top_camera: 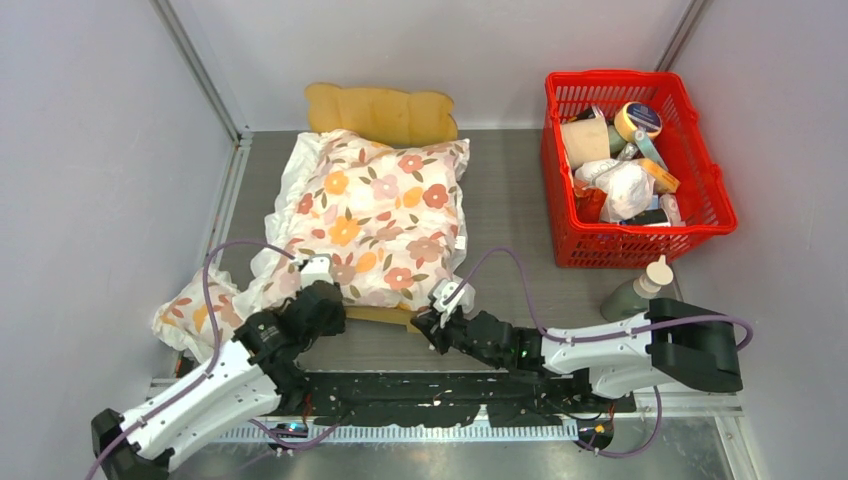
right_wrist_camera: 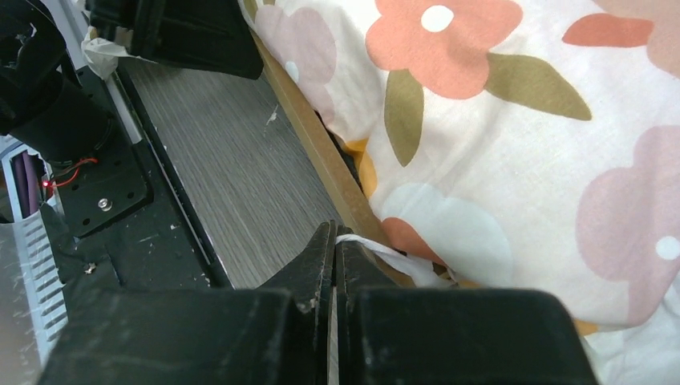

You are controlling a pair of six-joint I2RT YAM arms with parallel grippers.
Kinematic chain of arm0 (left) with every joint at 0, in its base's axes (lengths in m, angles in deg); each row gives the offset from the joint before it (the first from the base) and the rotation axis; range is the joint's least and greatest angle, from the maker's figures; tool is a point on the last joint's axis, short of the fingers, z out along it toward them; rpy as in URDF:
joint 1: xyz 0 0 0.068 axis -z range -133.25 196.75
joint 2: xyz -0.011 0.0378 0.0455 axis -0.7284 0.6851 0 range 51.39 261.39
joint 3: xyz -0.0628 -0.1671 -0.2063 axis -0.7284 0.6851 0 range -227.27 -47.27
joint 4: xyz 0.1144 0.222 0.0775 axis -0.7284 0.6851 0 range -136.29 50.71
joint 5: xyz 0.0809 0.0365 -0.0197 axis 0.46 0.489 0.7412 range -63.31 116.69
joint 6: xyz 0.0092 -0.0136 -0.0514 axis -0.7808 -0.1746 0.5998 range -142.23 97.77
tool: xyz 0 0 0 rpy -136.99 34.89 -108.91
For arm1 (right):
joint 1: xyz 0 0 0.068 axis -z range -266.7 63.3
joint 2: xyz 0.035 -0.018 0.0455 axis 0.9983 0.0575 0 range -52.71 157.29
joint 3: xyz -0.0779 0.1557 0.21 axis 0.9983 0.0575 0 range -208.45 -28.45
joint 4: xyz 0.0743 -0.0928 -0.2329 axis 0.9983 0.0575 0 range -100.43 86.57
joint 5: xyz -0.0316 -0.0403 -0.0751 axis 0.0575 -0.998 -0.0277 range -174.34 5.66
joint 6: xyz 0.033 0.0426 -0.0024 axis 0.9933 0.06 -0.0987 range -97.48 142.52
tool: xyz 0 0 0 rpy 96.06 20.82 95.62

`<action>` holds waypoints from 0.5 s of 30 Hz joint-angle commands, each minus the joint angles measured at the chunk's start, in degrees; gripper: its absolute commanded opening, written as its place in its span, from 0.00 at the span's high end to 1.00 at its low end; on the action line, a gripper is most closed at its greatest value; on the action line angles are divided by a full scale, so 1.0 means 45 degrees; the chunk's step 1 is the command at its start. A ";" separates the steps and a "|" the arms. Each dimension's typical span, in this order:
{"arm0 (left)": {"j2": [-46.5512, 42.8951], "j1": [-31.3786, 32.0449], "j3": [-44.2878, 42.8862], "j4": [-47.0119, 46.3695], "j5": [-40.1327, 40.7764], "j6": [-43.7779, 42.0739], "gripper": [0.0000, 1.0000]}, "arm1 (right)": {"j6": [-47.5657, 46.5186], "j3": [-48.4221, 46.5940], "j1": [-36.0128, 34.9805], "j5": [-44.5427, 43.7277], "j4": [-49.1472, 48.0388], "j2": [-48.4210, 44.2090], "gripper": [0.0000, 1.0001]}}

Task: Set up the pet bed
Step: Adjust the bed frame at the center of the board.

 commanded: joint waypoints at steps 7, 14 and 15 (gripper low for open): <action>0.2513 -0.5481 -0.0676 -0.3158 -0.1702 -0.2984 0.66 | 0.0095 -0.1665 0.0026 0.0255 -0.0941 0.1069 0.95; 0.5428 -0.8296 -0.2355 -0.3847 -0.2946 -0.3333 0.65 | 0.0353 -0.2429 0.0875 0.1088 -0.1240 0.2419 0.95; 0.5634 -0.8725 -0.2462 -0.3980 -0.3215 -0.3183 0.65 | 0.0357 -0.2506 0.1021 0.1174 -0.1314 0.2525 0.95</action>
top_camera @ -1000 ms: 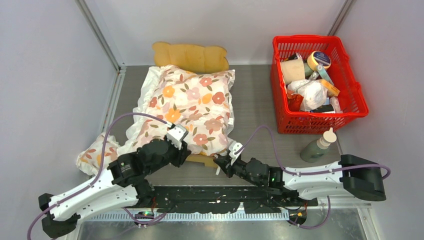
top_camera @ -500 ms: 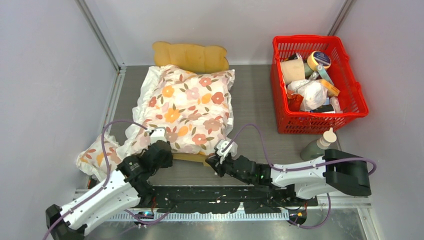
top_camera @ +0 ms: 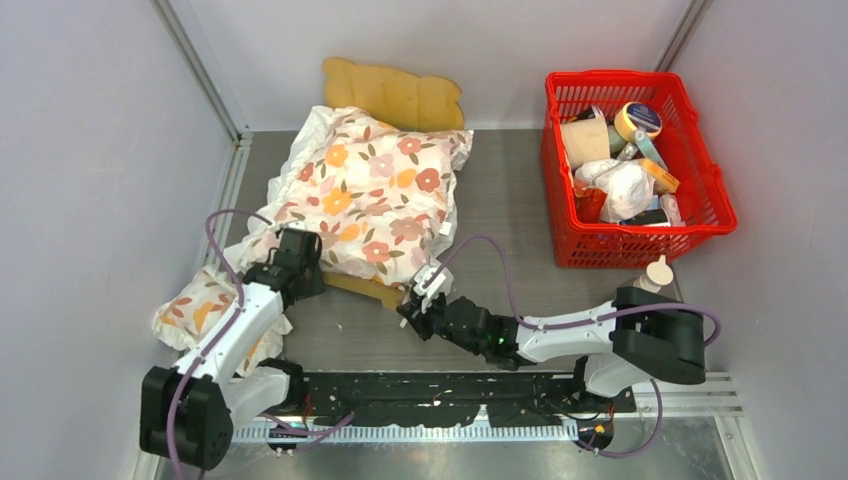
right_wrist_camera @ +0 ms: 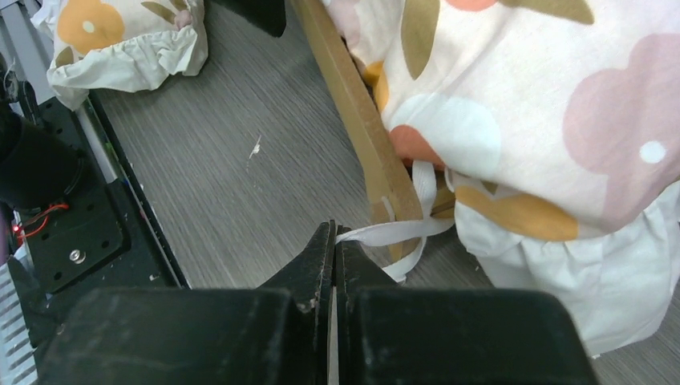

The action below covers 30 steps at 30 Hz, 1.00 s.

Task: Set up the pet bed
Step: Adjust the bed frame at the center of the board.

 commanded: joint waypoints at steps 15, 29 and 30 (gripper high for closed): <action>-0.3794 -0.0181 -0.0630 -0.3247 -0.5684 -0.4445 0.67 | 0.0318 -0.0441 0.2270 0.2066 -0.0042 -0.1187 0.95; -0.1885 0.4057 -0.1369 -0.3533 -1.1075 -0.9967 0.64 | 0.0793 0.0986 0.2742 0.3250 -0.1828 -0.1707 0.95; -0.1699 0.4512 -0.1337 -0.3664 -1.0994 -1.0137 0.64 | 0.0814 0.1078 0.2742 0.3224 -0.1888 -0.1737 0.95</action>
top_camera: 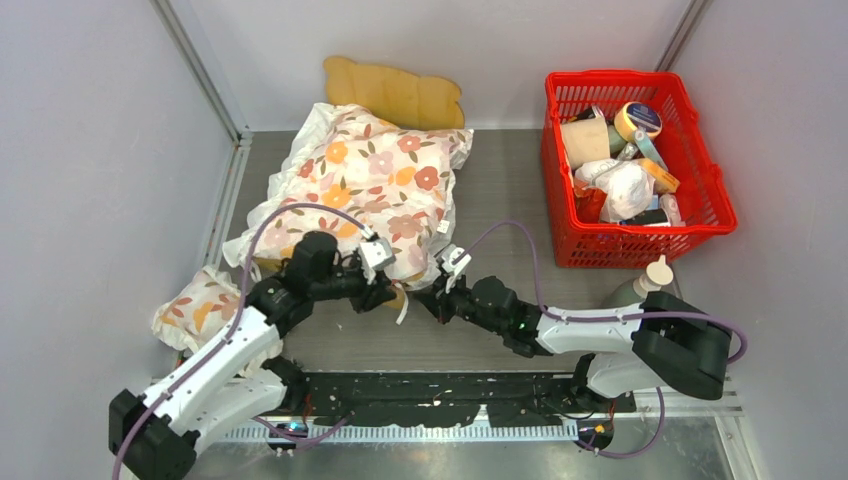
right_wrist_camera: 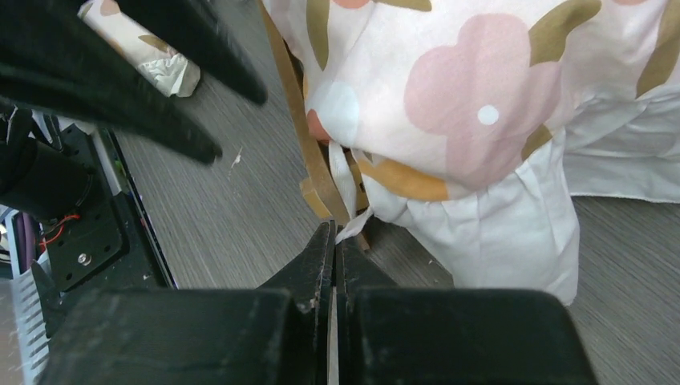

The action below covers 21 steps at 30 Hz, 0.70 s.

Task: Set up the pet bed
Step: Adjust the bed frame at the center of the board, then tie the ropes to the bed frame.

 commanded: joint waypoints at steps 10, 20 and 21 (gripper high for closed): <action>0.2706 0.3279 -0.0882 -0.0844 0.1394 -0.3809 0.61 | -0.0085 0.1357 0.0037 0.0219 -0.1808 -0.1641 0.95; 0.4199 0.3585 -0.0916 -0.2485 0.1843 -0.5056 0.60 | -0.0225 0.1492 0.0042 0.0392 -0.2194 -0.1567 0.95; 0.4231 0.3652 -0.0889 -0.2643 0.1778 -0.5116 0.60 | -0.0222 0.1496 0.0049 0.0435 -0.2222 -0.1535 0.95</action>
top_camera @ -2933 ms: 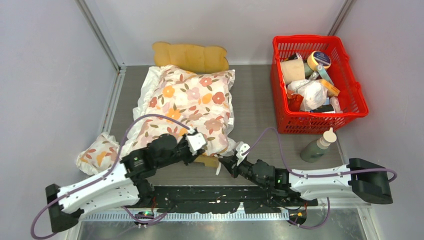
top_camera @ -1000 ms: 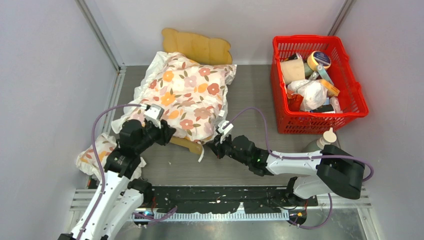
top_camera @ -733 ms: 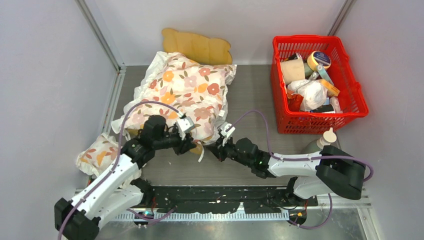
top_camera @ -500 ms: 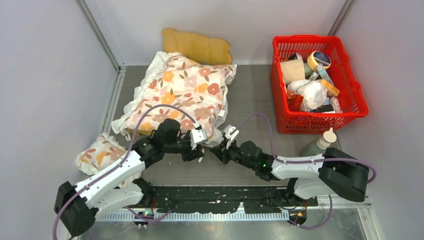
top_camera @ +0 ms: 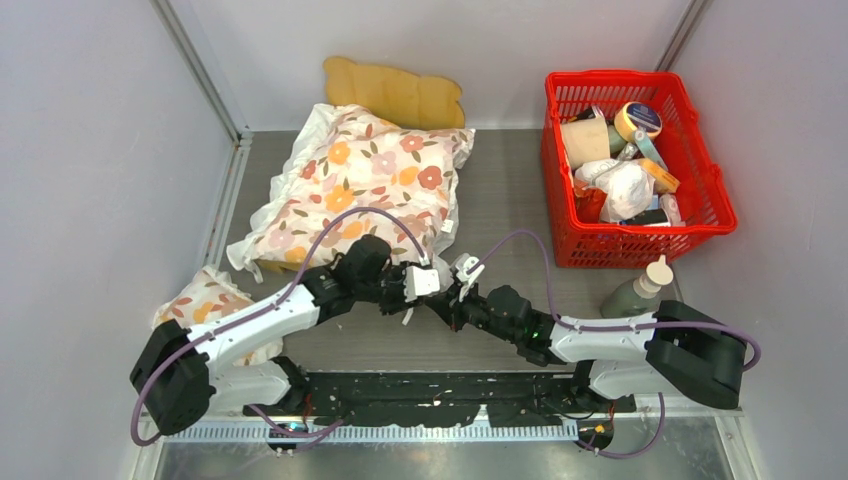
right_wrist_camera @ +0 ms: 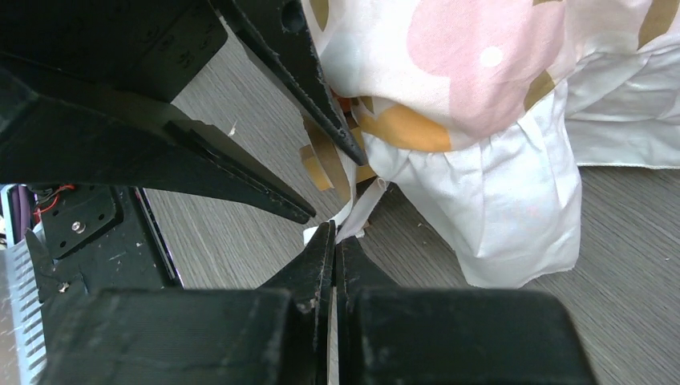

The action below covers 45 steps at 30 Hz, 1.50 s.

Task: Set up the pet bed
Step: Tie the ropes to the bed frame.

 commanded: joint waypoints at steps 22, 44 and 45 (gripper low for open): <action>0.1576 0.0614 -0.0670 -0.2176 0.1116 -0.1090 1.00 | 0.0478 -0.0361 0.0006 -0.0172 -0.0288 -0.0927 0.73; -0.4349 0.0631 0.2772 -0.1734 0.2337 0.2738 1.00 | 0.2121 -0.1575 0.0024 -0.1845 0.2008 0.0083 0.22; -0.4483 0.0660 0.2827 -0.1663 0.2396 0.2789 1.00 | 0.2031 -0.1889 0.0036 -0.1703 0.1870 0.0394 0.22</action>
